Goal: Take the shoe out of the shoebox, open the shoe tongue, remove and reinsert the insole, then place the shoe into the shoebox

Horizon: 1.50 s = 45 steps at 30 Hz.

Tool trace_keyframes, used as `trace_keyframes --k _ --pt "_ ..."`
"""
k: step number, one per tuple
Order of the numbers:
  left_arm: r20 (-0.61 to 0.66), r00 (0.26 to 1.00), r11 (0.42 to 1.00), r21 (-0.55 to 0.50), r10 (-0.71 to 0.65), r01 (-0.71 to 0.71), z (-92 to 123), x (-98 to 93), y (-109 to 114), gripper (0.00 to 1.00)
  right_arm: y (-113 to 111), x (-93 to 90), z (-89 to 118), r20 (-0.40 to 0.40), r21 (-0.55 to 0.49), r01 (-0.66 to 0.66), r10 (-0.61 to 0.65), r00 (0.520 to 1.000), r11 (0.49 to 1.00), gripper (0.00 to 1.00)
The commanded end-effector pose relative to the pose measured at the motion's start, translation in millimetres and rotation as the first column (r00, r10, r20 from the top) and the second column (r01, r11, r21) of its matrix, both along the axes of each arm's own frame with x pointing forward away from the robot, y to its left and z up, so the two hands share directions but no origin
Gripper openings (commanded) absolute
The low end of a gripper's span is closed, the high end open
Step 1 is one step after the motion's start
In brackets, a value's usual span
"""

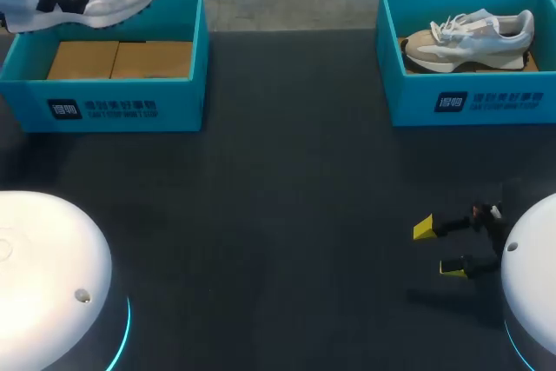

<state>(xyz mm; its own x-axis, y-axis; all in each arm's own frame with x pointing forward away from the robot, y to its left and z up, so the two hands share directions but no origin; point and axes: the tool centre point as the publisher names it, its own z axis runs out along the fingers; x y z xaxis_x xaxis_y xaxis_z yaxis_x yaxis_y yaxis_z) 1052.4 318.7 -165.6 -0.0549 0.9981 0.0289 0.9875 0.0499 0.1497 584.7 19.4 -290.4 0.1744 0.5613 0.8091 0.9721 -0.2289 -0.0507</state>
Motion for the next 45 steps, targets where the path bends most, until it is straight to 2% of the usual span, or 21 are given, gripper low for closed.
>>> trace_keyframes --k 1,7,15,25,45 --pt "-0.015 1.000 1.000 0.010 0.002 -0.002 -5.4 16.1 -1.4 0.00 -0.6 -3.2 2.2 0.002 -0.002 0.003 -0.003 1.000 1.000 1.00" --pt "-0.013 1.000 1.000 0.009 -0.014 0.014 -10.9 24.0 -1.4 0.00 -0.6 -3.2 2.2 0.002 -0.002 0.003 -0.003 1.000 1.000 1.00" --pt "-0.029 0.998 0.999 -0.012 -0.047 0.047 -31.7 25.6 -1.5 0.00 -0.6 -3.2 2.2 0.002 -0.002 0.003 -0.003 1.000 1.000 1.00" --pt "0.013 0.997 0.997 0.028 -0.077 0.077 -52.1 26.9 -7.9 0.00 -0.6 -3.2 2.2 0.002 -0.002 0.003 -0.003 1.000 1.000 1.00" --pt "-0.011 0.997 0.995 0.064 -0.071 0.072 -89.3 39.6 -8.7 0.00 -0.6 -3.2 2.2 0.002 -0.002 0.003 -0.003 1.000 1.000 1.00"
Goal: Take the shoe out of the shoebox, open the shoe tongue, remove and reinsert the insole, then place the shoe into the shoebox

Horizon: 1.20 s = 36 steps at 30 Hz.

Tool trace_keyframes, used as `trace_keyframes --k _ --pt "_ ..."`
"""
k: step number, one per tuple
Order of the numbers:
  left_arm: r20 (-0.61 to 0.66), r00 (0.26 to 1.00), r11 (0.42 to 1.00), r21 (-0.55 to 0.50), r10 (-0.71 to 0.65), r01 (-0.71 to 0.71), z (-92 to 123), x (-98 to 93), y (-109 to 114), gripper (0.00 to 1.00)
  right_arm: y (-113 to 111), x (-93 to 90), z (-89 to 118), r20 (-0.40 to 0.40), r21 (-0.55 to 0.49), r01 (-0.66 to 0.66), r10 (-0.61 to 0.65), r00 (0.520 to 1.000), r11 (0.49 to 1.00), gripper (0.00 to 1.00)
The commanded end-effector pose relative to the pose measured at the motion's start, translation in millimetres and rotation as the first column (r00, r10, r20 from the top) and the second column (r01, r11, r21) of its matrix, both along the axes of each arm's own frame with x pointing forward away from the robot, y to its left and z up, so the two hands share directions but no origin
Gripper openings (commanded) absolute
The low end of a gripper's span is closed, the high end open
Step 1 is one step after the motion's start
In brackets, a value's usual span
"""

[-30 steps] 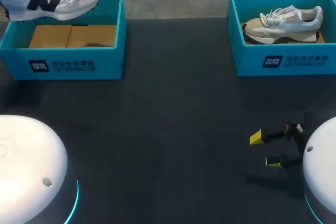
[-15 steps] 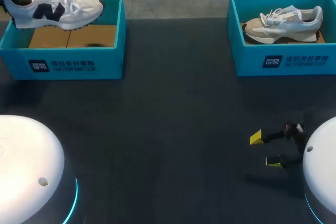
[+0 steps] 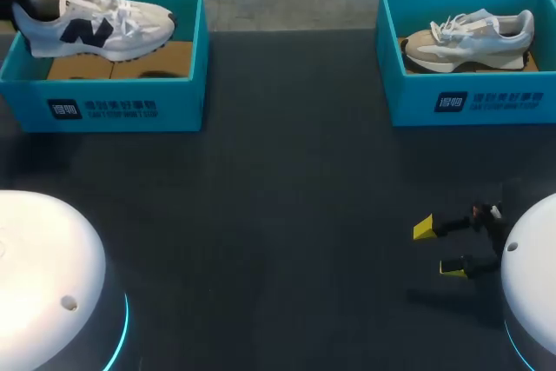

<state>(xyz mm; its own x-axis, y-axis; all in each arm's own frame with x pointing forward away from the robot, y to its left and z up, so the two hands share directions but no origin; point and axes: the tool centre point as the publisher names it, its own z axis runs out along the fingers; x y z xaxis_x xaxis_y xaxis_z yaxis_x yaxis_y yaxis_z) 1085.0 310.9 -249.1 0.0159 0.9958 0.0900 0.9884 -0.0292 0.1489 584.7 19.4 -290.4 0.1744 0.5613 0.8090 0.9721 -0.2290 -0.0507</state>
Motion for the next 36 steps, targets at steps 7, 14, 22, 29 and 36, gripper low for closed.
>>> trace_keyframes --k 7,14,22,29,36 --pt "-0.012 1.000 1.000 0.010 -0.008 0.008 -16.6 7.6 -2.8 0.00 -0.6 -3.2 2.2 0.002 -0.002 0.003 -0.003 1.000 1.000 1.00" --pt "-0.017 1.000 1.000 0.006 -0.019 0.019 -26.8 5.8 -3.1 0.00 -0.6 -3.2 2.2 0.002 -0.002 0.003 -0.003 1.000 1.000 1.00" --pt "-0.028 0.999 1.000 0.005 -0.016 0.016 -38.4 7.2 -3.1 0.00 -0.6 -3.2 2.2 0.002 -0.002 0.003 -0.003 1.000 1.000 1.00" --pt "-0.041 0.999 1.000 -0.002 0.003 -0.003 -47.4 10.4 -4.4 0.00 -0.6 -3.2 2.2 0.002 -0.002 0.003 -0.003 1.000 1.000 1.00" --pt "-0.048 0.999 1.000 -0.004 -0.003 0.003 -57.0 8.9 -5.5 0.00 -0.6 -3.2 2.2 0.002 -0.002 0.003 -0.003 1.000 1.000 1.00"
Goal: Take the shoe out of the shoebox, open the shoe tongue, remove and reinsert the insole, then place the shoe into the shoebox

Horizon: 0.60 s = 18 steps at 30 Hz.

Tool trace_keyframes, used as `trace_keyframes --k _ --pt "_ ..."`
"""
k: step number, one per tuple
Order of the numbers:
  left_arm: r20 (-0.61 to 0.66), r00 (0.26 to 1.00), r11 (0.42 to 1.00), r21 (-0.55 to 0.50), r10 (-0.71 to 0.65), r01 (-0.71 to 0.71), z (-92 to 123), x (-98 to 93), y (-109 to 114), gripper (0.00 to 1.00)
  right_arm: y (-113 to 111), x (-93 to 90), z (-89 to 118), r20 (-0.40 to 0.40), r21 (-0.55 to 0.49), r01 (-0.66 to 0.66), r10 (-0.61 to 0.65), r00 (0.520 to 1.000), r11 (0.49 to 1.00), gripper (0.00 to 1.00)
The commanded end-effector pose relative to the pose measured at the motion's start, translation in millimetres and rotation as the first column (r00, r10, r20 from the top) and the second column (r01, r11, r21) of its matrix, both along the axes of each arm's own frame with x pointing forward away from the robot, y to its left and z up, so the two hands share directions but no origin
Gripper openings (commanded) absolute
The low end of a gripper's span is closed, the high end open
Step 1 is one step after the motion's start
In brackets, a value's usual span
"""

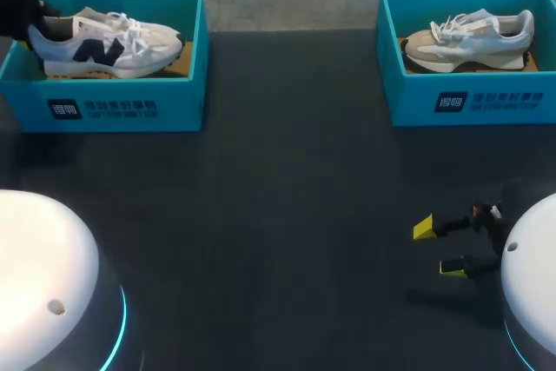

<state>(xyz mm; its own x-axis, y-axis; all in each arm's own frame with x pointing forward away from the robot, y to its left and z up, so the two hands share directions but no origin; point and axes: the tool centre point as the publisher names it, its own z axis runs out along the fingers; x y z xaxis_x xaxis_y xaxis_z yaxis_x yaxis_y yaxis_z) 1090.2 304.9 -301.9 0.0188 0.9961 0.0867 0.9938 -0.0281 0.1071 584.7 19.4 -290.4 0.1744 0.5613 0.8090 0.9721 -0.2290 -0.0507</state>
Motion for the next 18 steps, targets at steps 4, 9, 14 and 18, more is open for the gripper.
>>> trace_keyframes --k 4,9,14,18 --pt "-0.017 1.000 1.000 -0.003 -0.005 0.005 -10.1 3.5 0.9 0.00 -0.6 -3.2 2.2 0.002 -0.002 0.003 -0.003 1.000 1.000 1.00" --pt "-0.026 1.000 1.000 -0.007 -0.004 0.003 -13.8 3.0 2.6 0.00 -0.6 -3.2 2.2 0.002 -0.002 0.003 -0.003 1.000 1.000 1.00" --pt "-0.026 1.000 1.000 -0.015 -0.008 0.007 -10.3 -2.2 6.0 0.00 -0.6 -3.2 2.2 0.002 -0.002 0.003 -0.003 1.000 1.000 1.00" --pt "-0.032 0.999 1.000 -0.025 -0.003 0.002 -4.7 -6.6 9.5 0.00 -0.6 -3.2 2.2 0.002 -0.002 0.003 -0.003 1.000 1.000 1.00"
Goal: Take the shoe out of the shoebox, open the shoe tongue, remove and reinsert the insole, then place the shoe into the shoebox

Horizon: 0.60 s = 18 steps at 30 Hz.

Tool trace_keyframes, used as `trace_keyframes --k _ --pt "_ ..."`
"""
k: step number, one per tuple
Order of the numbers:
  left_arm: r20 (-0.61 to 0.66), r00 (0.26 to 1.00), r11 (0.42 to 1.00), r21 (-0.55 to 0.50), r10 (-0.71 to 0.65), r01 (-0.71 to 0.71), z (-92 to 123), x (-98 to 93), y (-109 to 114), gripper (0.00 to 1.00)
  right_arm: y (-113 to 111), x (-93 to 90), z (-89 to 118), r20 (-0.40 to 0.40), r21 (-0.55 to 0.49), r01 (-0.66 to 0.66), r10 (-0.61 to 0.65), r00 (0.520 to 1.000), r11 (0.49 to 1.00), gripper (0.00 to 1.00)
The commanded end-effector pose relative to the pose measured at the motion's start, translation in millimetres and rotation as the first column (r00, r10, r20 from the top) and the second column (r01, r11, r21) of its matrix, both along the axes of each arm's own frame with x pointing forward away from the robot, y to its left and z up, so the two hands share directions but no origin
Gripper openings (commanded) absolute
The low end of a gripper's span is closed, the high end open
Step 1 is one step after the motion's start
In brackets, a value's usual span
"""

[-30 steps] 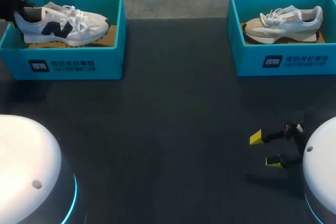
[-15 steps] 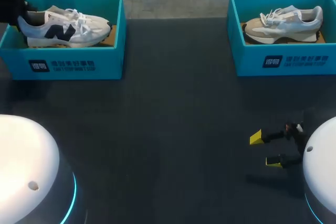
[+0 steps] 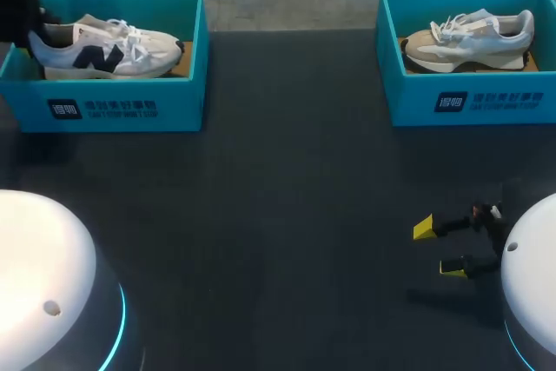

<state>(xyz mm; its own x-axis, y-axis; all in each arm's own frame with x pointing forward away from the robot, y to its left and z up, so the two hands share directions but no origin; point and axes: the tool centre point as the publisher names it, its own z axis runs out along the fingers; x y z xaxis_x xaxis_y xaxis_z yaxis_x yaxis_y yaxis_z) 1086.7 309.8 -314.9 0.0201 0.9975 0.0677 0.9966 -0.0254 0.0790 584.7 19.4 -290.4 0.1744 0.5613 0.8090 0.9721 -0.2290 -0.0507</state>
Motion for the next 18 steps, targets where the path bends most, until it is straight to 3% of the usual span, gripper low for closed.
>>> trace_keyframes --k 1,18 --pt "-0.004 1.000 1.000 -0.009 -0.007 0.007 9.0 -4.6 5.0 0.00 -0.6 -3.2 2.2 0.002 -0.002 0.003 -0.003 1.000 1.000 1.00" --pt "-0.039 0.998 0.999 -0.006 -0.046 0.045 -0.5 -28.9 4.7 0.00 -0.6 -3.2 2.2 0.002 -0.002 0.003 -0.003 1.000 1.000 1.00"
